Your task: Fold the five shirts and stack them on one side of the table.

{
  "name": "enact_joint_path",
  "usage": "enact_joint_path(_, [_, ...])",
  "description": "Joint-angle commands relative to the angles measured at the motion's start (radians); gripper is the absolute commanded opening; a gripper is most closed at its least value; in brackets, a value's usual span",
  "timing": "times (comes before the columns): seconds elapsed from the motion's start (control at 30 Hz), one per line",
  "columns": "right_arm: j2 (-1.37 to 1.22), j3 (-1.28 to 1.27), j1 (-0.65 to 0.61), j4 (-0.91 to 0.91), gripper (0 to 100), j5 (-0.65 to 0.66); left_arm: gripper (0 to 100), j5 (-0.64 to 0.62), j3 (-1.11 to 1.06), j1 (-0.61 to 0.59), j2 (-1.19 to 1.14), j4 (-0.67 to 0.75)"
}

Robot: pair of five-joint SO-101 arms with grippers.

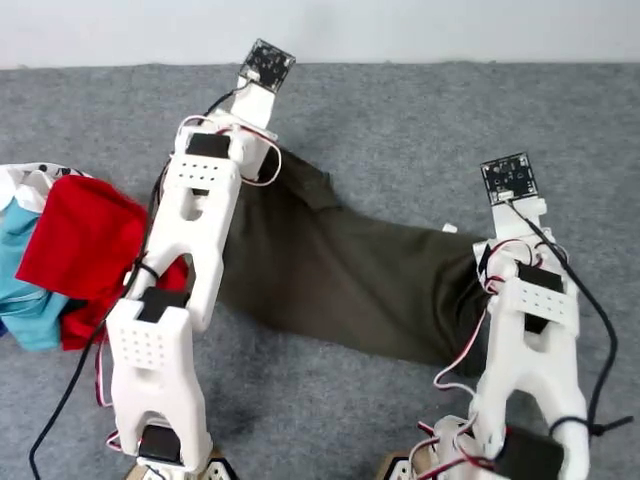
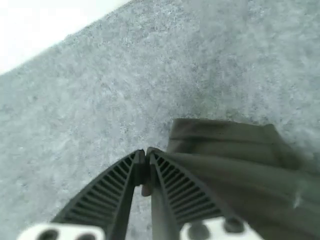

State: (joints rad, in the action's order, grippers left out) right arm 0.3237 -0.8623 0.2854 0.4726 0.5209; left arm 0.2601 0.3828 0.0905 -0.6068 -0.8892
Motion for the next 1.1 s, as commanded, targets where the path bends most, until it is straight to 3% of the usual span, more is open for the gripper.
enact_joint_path(0.0, [-0.051, 0.041, 0.013, -0.058, 1.0, -0.011, 2, -0.011, 0.042, 0.009, -0.029, 0.032])
enact_joint_path(0.2, [-0.113, 0.041, 0.013, -0.134, 1.0, -0.009, 2, -0.011, 0.124, 0.011, -0.092, 0.032])
enact_joint_path(0.4, [-0.154, 0.041, 0.010, -0.206, 2.0, -0.006, 14, -0.012, 0.208, 0.011, -0.167, 0.031])
enact_joint_path(0.63, [-0.242, 0.049, 0.008, -0.265, 13.9, -0.003, 14, -0.012, 0.265, 0.011, -0.249, 0.031])
enact_joint_path(0.77, [-0.274, 0.121, 0.012, -0.254, 15.3, -0.003, 14, -0.012, 0.341, 0.011, -0.259, 0.011])
enact_joint_path(0.87, [-0.259, 0.218, 0.013, -0.176, 15.3, -0.003, 14, -0.012, 0.492, 0.009, -0.232, -0.141])
enact_joint_path(1.07, [-0.142, 0.457, 0.008, 0.228, 15.2, -0.005, 14, -0.012, 0.831, 0.009, -0.186, -0.652])
